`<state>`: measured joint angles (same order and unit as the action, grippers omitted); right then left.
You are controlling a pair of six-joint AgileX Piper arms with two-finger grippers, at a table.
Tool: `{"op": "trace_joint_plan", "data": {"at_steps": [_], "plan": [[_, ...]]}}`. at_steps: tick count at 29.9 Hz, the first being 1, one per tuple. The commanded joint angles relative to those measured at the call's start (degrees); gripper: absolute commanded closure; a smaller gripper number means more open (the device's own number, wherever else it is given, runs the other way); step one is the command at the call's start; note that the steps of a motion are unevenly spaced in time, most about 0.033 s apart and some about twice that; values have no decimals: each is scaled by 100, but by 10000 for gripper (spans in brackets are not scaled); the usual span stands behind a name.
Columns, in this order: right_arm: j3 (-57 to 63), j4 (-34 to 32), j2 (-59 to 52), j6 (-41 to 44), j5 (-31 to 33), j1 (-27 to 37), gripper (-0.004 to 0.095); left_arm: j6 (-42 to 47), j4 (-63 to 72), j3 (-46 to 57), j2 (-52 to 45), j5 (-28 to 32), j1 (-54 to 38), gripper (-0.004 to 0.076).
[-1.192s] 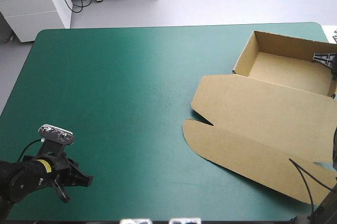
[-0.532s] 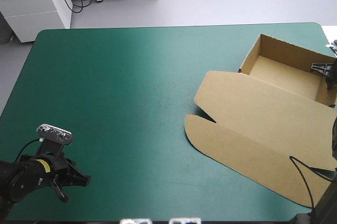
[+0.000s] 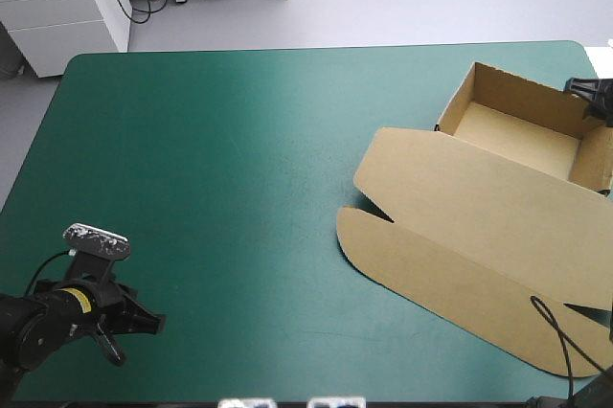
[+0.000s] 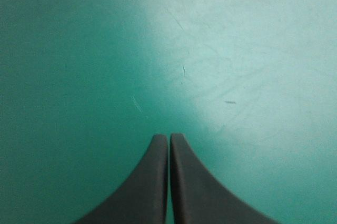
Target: Fold the box
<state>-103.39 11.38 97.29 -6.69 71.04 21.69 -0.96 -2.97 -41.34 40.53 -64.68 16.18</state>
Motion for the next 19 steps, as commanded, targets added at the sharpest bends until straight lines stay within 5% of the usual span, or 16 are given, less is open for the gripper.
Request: {"op": "trace_joint_plan", "data": {"at_steps": [1,7,14,19], "plan": [[245,988,-941,-506,47,35,665,157,-177,-67,-147,614,13,731],[1390,931,-2334,-761,47,-375,911,170,-152,533,-640,843,13,731],[3275,913,-4024,-910,34,-1405,912,160,-131,1145,-1184,800,13,731],[4609,845,-5221,-1147,34,-1566,912,160,-117,1145,-1384,866,13,731]]}}
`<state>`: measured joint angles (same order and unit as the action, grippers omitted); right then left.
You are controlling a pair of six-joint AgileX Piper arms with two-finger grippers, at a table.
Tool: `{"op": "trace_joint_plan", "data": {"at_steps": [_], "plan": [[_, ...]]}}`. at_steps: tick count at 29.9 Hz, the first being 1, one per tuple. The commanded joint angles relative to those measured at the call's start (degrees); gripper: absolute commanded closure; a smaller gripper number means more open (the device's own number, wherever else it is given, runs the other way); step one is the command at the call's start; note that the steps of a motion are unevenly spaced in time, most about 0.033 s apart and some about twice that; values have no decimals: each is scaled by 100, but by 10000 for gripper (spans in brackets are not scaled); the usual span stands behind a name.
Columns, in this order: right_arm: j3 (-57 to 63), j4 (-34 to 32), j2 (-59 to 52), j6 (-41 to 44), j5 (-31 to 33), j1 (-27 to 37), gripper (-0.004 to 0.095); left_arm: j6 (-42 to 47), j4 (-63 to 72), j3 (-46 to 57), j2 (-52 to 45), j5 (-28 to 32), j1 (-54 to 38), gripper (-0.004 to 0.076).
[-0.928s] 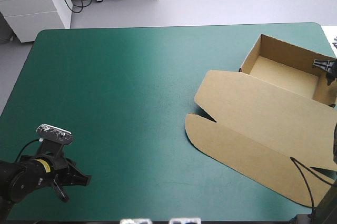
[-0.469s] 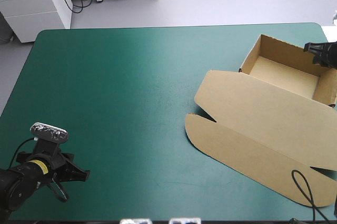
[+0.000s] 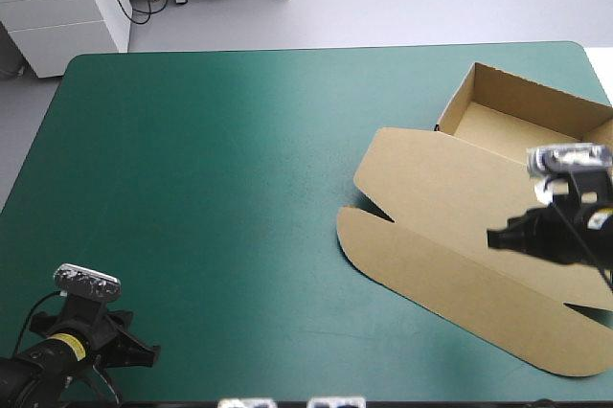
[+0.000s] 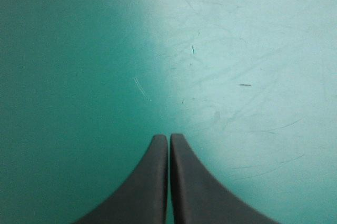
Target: Fold the box
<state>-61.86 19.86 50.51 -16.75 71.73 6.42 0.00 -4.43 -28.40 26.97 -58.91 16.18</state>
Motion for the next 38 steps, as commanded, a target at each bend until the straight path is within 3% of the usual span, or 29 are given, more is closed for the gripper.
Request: {"op": "trace_joint_plan", "data": {"at_steps": [1,8,17,38], "plan": [[725,-58,-773,-141,-49,-39,912,63,29,-149,-38,289,13,731],[2158,-403,-2112,-222,-734,-39,912,75,29,-149,-52,170,13,731],[2967,-407,-3194,-221,-996,-39,912,100,40,-149,-52,-257,13,731],[3253,-407,-3414,-198,-1190,-39,912,100,15,-149,-52,-257,13,731]]}}
